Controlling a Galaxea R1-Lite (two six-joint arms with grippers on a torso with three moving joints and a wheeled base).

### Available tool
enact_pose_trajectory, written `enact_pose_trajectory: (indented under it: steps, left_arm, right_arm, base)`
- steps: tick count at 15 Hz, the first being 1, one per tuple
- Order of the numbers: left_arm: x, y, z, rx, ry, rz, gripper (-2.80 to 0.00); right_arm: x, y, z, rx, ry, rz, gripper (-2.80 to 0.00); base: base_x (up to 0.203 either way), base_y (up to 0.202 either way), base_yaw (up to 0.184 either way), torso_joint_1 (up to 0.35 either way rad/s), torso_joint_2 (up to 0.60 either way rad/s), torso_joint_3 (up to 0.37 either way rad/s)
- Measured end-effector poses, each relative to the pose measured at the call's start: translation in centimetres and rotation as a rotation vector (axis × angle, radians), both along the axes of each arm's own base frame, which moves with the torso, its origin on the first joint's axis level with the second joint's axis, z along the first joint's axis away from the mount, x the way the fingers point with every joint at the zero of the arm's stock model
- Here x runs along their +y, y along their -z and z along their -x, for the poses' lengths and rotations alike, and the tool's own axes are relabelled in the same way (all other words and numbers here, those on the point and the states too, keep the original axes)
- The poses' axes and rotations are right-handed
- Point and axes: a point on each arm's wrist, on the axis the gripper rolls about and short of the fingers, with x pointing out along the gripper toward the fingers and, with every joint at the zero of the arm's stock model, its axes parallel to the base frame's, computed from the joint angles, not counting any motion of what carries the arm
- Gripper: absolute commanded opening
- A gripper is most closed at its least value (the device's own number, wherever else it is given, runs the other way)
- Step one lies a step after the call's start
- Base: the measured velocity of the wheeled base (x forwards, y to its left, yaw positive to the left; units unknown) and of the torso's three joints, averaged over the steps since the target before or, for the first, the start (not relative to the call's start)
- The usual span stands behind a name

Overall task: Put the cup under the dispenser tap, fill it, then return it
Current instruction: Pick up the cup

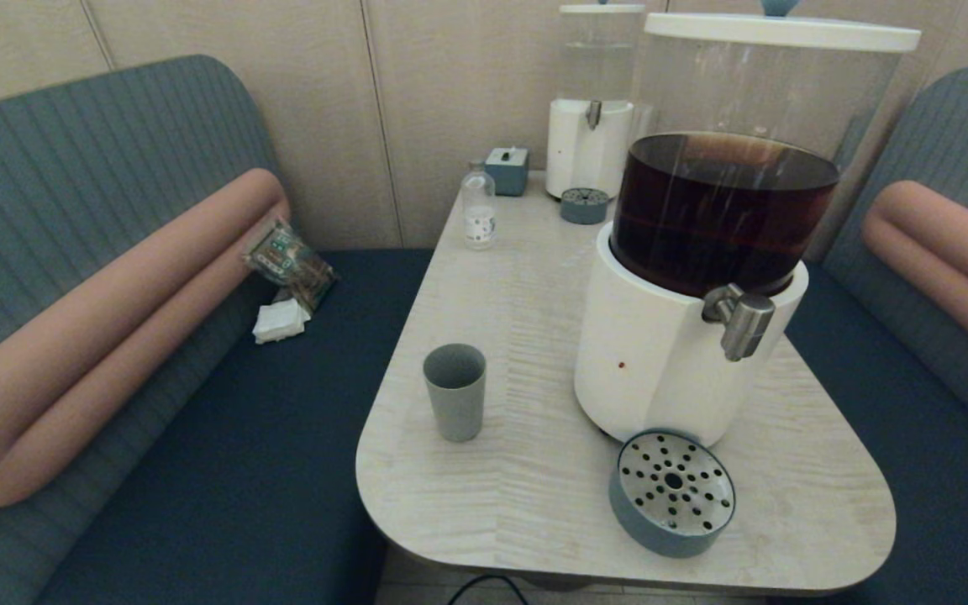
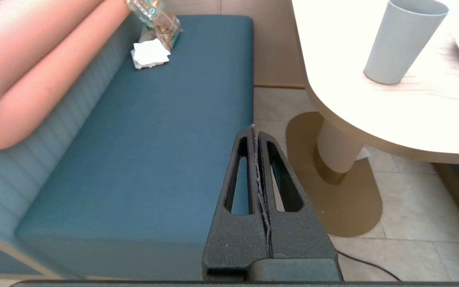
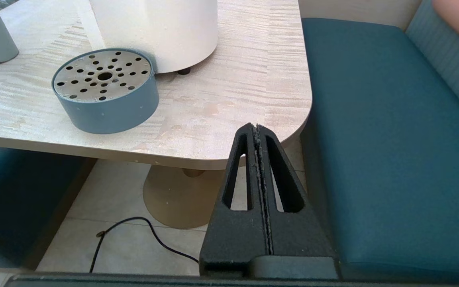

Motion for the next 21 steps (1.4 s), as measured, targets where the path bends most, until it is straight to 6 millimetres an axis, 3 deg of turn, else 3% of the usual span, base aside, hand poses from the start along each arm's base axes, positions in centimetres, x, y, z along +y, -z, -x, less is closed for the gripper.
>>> enact_pose_trajectory:
  steps: [3,7,11,13,16,20,21]
  left_arm:
    - [-0.1,-2.4,0.9,-0.052,0.055,0.029,-2.8]
    - [-0.3,-8.7,2.3,-0.128,0.147,0.114,-2.8]
    - [-0.4,-16.2,-0.4,-0.179,0.241,0.288,-2.8]
    - [-0.7,-18.2,-2.7,-0.153,0.371,0.289,-2.8]
    - [-1.2,-19.0,-6.8,-0.142,0.516,0.202,-2.8]
    - [-1.6,-16.2,-12.7,-0.124,0.607,0.064,-2.8]
    - [-1.7,-15.6,-13.7,-0.128,0.617,0.043,-0.45]
  right_arm:
    - [0.0,0.0,0.0,-0.001,-0.001,0.0,-2.8]
    - [0.0,0.0,0.0,-0.001,0.0,0.0,-2.8]
    - [0.0,0.0,0.0,-0.001,-0.001,0.0,-2.8]
    - [0.0,0.0,0.0,-0.001,-0.001,0.0,-2.8]
    - [0.0,0.0,0.0,-0.001,-0.001,0.0,-2.8]
    - [0.0,0.0,0.0,-0.001,-0.001,0.0,-2.8]
    - [0.0,0.0,0.0,-0.001,-0.001,0.0,-2.8]
  base:
    - [0.0,0.0,0.0,0.0,0.0,0.0]
    - [0.0,0.0,0.0,0.0,0.0,0.0]
    - [0.0,0.0,0.0,0.0,0.0,0.0]
    - [0.0,0.0,0.0,0.0,0.0,0.0]
    - [0.0,0.0,0.0,0.0,0.0,0.0]
    - [0.0,0.0,0.0,0.0,0.0,0.0]
    - [0.0,0.0,0.0,0.0,0.0,0.0]
